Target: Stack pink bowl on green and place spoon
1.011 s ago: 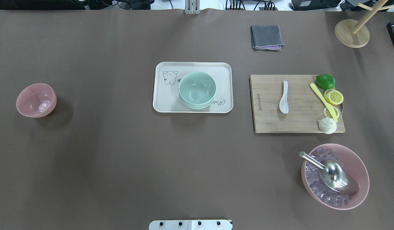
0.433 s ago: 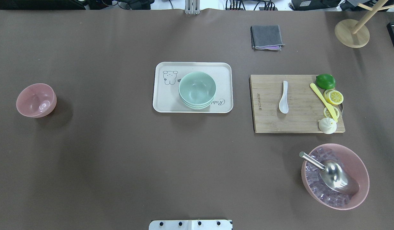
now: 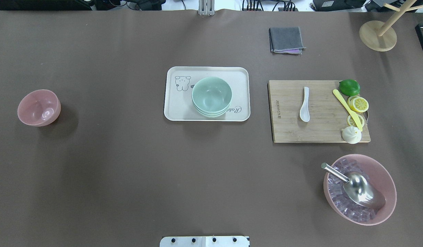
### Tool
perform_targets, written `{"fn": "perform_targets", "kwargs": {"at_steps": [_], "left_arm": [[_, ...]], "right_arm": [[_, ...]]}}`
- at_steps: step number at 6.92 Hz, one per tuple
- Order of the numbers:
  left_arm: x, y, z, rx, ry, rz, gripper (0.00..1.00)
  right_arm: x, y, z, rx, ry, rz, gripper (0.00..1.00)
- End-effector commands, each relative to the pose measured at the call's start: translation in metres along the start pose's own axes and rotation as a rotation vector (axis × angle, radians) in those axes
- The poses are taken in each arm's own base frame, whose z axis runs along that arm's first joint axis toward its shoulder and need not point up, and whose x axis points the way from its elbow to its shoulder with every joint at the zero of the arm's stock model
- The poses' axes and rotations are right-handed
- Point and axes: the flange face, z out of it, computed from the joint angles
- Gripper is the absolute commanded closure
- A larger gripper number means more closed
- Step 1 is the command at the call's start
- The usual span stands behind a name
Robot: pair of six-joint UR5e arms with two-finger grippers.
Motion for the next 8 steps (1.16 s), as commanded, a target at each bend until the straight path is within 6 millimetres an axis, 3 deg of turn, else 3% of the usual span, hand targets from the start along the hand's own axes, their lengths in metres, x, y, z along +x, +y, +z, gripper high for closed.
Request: {"fn": "perform_targets", "kwargs": {"at_steps": [1, 5, 6, 8], "left_arm": [[-0.01, 0.005, 0.01, -0.021, -0.008, -0.02, 0.02], [-0.005, 0.0, 0.007, -0.005, -0.004, 0.006, 0.02], [-0.001, 0.0, 0.006, 0.001, 0.005, 0.012, 0.02], [0.001, 0.002, 0.004, 0.015, 0.01, 0.006, 0.02]], "right_arm": [[-0.001, 0.001, -0.001, 0.001, -0.005, 0.001, 0.0], [0.0, 0.002, 0.0, 0.001, -0.004, -0.001, 0.0], [-0.001, 0.013, 0.0, 0.018, 0.0, -0.017, 0.0], [-0.002, 0.014, 0.001, 0.035, -0.001, -0.037, 0.0]]}}
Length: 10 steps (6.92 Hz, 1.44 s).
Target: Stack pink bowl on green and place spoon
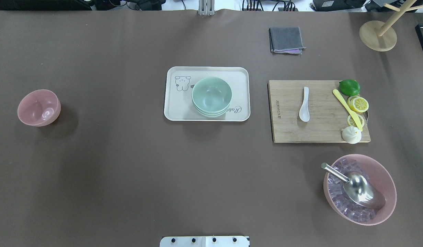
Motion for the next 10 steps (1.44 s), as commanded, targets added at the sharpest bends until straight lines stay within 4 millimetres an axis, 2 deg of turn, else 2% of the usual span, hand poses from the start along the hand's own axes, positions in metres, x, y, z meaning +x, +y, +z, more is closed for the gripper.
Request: {"fn": "perform_targets", "kwargs": {"at_steps": [1, 5, 6, 7, 8, 9, 10], "left_arm": [[0.002, 0.001, -0.001, 0.023, 0.002, 0.007, 0.02], [0.001, 0.002, 0.005, 0.01, 0.008, -0.021, 0.02], [0.01, -0.003, 0.011, 0.01, 0.008, -0.074, 0.03], [0.028, -0.005, 0.036, -0.018, 0.021, -0.047, 0.11], [0.044, -0.015, 0.07, -0.05, -0.006, -0.002, 0.12], [0.046, -0.031, 0.095, -0.071, -0.033, 0.006, 0.12], [0.036, -0.034, 0.106, -0.068, -0.031, 0.011, 0.15]], "right_arm": [[-0.002, 0.002, -0.001, 0.01, -0.007, -0.008, 0.0], [-0.008, 0.0, 0.0, 0.012, -0.013, -0.021, 0.0], [-0.012, -0.002, 0.003, 0.008, -0.021, -0.028, 0.0], [-0.015, -0.002, 0.005, 0.005, -0.029, -0.035, 0.0], [-0.017, 0.003, 0.011, -0.003, -0.045, -0.035, 0.0], [-0.021, 0.009, 0.021, -0.016, -0.055, -0.042, 0.0], [-0.02, 0.01, 0.022, -0.018, -0.056, -0.038, 0.0]]}}
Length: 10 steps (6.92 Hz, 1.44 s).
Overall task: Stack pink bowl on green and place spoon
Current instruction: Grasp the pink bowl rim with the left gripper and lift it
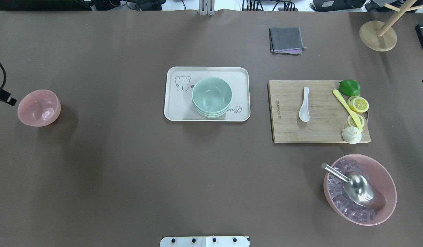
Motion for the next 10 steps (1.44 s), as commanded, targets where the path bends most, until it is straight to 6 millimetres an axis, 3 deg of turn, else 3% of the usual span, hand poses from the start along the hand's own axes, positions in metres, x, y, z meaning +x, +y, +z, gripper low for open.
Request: {"fn": "perform_targets", "kwargs": {"at_steps": [1, 2, 3, 4, 5, 6, 7, 8, 9, 10], "left_arm": [[-0.008, -0.012, 0.033, -0.004, -0.004, 0.006, 0.17], [-0.007, -0.012, 0.046, -0.009, 0.003, 0.008, 0.2], [-0.003, -0.009, 0.058, -0.023, 0.008, 0.02, 0.32], [-0.002, -0.009, 0.061, -0.029, 0.008, 0.02, 0.55], [-0.002, -0.009, 0.061, -0.029, 0.009, 0.022, 1.0], [-0.001, -0.009, 0.06, -0.027, 0.01, 0.032, 1.0], [0.013, -0.02, 0.052, -0.009, 0.023, 0.048, 1.0], [0.032, -0.041, 0.042, 0.021, 0.034, 0.068, 1.0], [0.08, -0.064, 0.009, 0.083, 0.068, 0.0, 1.0], [0.167, -0.092, -0.015, 0.122, 0.143, -0.102, 1.0]], "right_arm": [[-0.001, 0.004, 0.005, -0.008, -0.01, 0.002, 0.0], [-0.001, 0.004, 0.005, -0.008, -0.012, 0.002, 0.0], [-0.001, 0.004, 0.005, -0.008, -0.012, 0.002, 0.0], [-0.001, 0.006, 0.006, -0.01, -0.013, 0.004, 0.0], [-0.002, 0.006, 0.005, -0.007, -0.016, 0.002, 0.0], [-0.001, 0.01, 0.006, -0.01, -0.019, 0.003, 0.0], [-0.005, 0.015, 0.004, -0.008, -0.031, 0.003, 0.0], [-0.012, 0.019, -0.001, 0.001, -0.053, 0.061, 0.0], [-0.042, 0.008, -0.001, 0.001, -0.07, 0.091, 0.0], [-0.078, 0.0, 0.009, -0.019, -0.085, 0.115, 0.0]]}}
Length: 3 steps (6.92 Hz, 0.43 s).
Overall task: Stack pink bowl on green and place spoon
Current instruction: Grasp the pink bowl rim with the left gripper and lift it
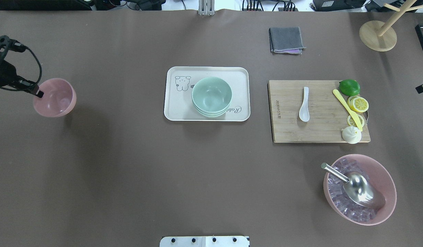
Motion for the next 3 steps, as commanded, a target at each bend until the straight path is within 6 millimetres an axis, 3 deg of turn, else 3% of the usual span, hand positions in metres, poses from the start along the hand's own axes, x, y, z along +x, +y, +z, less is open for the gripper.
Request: {"fn": "perform_targets", "kwargs": {"at_steps": [1, 2, 3], "left_arm": [[0.192, -0.038, 0.0, 0.013, 0.153, -0.165, 1.0], [0.262, -0.053, 0.008, 0.042, 0.161, -0.213, 1.0], [0.343, -0.073, 0.011, 0.043, 0.104, -0.222, 1.0]], "right_arm": [[-0.083, -0.011, 0.021, -0.029, -0.033, 0.058, 0.0], [-0.142, -0.019, 0.037, -0.044, -0.035, 0.118, 0.0], [-0.202, -0.041, 0.059, -0.014, 0.02, 0.179, 0.0]]}}
